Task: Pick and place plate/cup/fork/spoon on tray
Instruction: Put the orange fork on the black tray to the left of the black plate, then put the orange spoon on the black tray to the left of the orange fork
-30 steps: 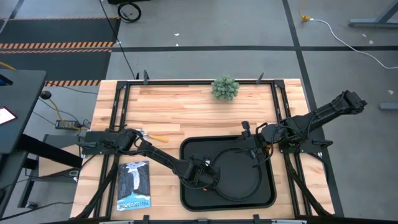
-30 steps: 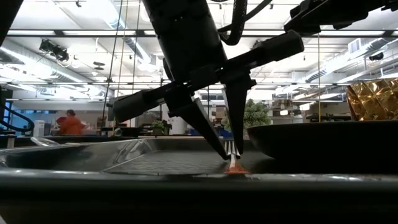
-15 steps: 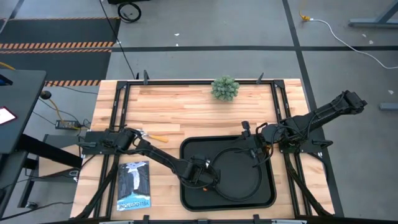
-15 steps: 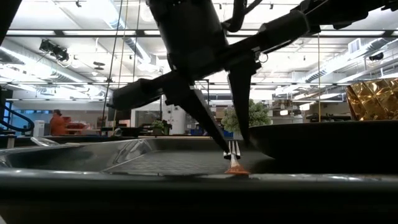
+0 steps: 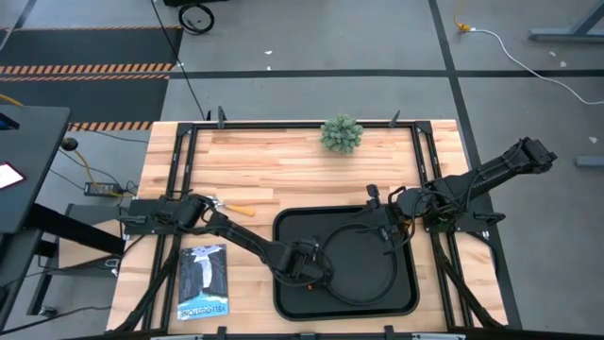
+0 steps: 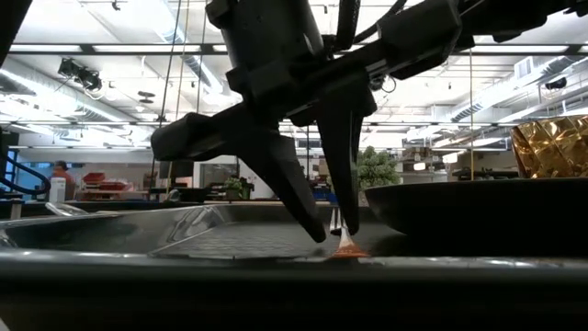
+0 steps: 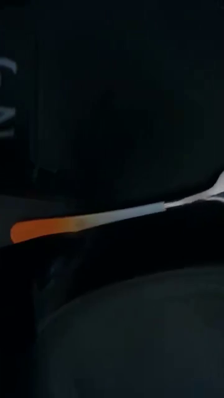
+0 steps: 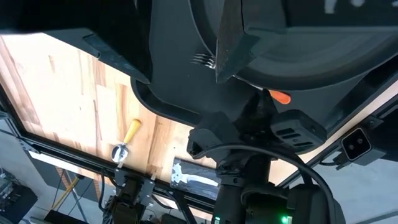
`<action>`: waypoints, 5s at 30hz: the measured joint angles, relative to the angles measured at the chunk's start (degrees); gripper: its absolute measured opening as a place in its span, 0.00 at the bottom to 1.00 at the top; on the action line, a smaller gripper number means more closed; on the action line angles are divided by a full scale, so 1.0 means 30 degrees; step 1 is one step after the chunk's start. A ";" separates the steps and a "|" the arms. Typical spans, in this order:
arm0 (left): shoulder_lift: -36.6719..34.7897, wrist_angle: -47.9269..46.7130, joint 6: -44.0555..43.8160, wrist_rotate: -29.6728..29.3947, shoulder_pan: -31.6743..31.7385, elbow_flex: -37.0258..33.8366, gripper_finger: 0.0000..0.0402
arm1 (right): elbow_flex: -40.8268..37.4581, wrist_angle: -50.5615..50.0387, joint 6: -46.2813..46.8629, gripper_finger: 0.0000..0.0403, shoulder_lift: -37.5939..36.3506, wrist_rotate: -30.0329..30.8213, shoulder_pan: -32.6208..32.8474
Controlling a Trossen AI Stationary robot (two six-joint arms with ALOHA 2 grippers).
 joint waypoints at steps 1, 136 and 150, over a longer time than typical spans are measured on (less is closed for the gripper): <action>-0.0042 -0.0018 0.0339 0.0175 0.0000 0.0000 0.25 | 0.0000 0.0000 0.0000 0.45 0.0000 0.0000 -0.0002; -0.9107 -0.7882 -1.2939 -0.2971 0.3290 -1.4377 0.42 | 0.0000 0.1453 -0.0349 0.45 -0.0007 -0.2127 0.0020; -0.9114 -0.7687 -1.2783 -0.3055 0.5576 -1.4673 0.42 | 0.0000 0.1744 -0.0136 0.45 0.0000 -0.3500 0.0266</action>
